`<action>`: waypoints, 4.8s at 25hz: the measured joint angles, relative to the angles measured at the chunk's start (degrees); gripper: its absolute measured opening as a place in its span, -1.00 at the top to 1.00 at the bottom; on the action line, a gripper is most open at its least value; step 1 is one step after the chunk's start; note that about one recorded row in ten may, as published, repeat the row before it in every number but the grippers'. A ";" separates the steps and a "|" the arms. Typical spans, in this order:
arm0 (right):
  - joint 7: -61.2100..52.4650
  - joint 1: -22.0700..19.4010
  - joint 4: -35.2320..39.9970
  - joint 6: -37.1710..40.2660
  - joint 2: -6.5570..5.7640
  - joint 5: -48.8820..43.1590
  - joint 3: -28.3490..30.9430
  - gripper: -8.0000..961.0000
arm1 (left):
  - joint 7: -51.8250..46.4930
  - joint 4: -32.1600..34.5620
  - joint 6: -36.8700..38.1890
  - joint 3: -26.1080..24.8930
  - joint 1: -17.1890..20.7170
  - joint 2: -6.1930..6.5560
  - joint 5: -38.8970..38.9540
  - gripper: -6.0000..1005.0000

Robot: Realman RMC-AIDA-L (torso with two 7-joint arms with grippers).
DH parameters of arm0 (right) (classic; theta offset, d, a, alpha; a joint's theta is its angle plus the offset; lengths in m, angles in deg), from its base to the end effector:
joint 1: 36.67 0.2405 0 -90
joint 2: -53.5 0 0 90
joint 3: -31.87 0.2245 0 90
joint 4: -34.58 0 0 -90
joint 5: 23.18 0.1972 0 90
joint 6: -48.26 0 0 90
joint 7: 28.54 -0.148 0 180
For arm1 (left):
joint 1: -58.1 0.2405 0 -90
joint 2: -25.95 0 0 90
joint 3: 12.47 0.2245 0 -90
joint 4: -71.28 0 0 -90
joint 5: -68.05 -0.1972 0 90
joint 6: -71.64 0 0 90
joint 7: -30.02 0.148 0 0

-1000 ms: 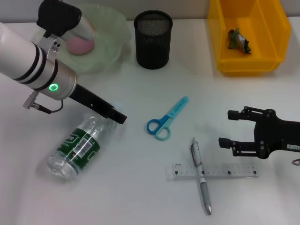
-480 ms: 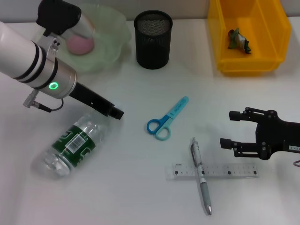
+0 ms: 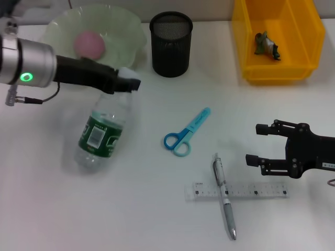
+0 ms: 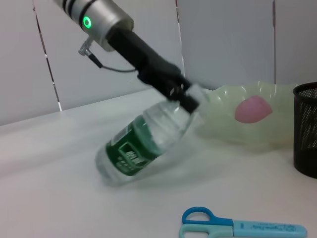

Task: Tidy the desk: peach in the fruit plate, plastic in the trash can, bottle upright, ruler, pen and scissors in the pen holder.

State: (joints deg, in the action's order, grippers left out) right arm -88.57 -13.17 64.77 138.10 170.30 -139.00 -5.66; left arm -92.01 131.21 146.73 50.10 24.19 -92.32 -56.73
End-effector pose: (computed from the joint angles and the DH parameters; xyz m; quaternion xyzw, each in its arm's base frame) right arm 0.2781 0.2651 0.0061 -0.9494 0.1611 0.2176 0.1589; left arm -0.1796 0.3600 0.0191 -0.9294 -0.3176 -0.0710 0.1743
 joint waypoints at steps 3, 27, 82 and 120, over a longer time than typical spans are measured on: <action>-0.10 0.17 0.01 -0.01 0.00 0.01 -0.05 -0.71 | 4.81 0.71 0.14 -1.53 2.23 0.09 5.34 0.10; -0.56 0.75 0.10 -0.16 0.60 0.25 -0.28 -0.71 | 27.71 0.73 1.28 -4.39 10.22 -0.04 20.50 0.10; -0.44 1.20 0.13 0.17 1.32 0.33 -0.08 -0.71 | 36.70 -4.82 -5.12 -15.43 14.27 -0.11 24.14 -0.01; -2.34 1.23 0.21 0.79 1.07 1.09 0.50 -0.71 | 33.88 -5.95 8.59 -19.27 14.89 1.11 38.10 -0.58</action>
State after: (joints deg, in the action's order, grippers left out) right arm -90.90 -11.94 64.98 138.89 171.37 -137.91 -5.15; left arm -58.13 125.26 155.33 30.82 39.08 -91.22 -18.63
